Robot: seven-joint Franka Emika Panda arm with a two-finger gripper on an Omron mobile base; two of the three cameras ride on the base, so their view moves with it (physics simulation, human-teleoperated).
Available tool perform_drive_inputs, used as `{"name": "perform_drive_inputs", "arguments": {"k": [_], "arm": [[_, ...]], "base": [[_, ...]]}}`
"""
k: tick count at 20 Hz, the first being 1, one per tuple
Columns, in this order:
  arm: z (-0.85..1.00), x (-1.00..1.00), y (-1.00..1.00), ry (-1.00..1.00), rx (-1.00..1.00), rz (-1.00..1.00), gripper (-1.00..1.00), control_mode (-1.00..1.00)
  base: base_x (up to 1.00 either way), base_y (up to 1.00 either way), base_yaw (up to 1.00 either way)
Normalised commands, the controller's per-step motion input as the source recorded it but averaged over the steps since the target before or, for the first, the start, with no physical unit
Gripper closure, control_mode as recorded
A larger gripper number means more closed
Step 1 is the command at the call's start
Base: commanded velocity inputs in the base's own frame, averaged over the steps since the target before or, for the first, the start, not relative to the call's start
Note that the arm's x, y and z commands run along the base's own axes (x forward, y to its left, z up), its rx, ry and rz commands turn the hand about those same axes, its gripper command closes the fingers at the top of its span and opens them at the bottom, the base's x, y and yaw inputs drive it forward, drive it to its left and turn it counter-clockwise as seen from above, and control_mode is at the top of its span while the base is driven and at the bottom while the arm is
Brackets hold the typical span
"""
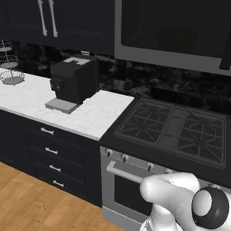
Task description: Pick the cucumber from the sink and place it in the bowl. Then pick the bowl and place it in the microwave. Then close the microwave door and press the start button.
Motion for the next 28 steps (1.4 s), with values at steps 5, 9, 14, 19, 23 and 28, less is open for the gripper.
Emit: {"name": "perform_drive_inputs", "arguments": {"k": [5, 9, 14, 19, 23, 28], "arm": [[0.00, 0.18, -0.37, 0.00, 0.03, 0.00, 1.00, -1.00], [0.00, 0.19, -0.40, 0.00, 0.02, 0.00, 1.00, -1.00], [0.00, 0.26, -0.41, 0.00, 0.02, 0.00, 1.00, -1.00], [-0.01, 0.18, -0.37, 0.00, 0.01, 0.01, 1.00, -1.00], [-0.11, 0.21, -0.14, 0.00, 0.00, 0.03, 1.00, -1.00], [-0.14, 0.25, -0.15, 0.00, 0.00, 0.03, 1.00, -1.00]], "base": [[0.00, 0.00, 0.00], [0.00, 0.00, 0.00], [0.00, 0.00, 0.00], [0.00, 0.00, 0.00], [0.00, 0.00, 0.00], [0.00, 0.00, 0.00]]}}
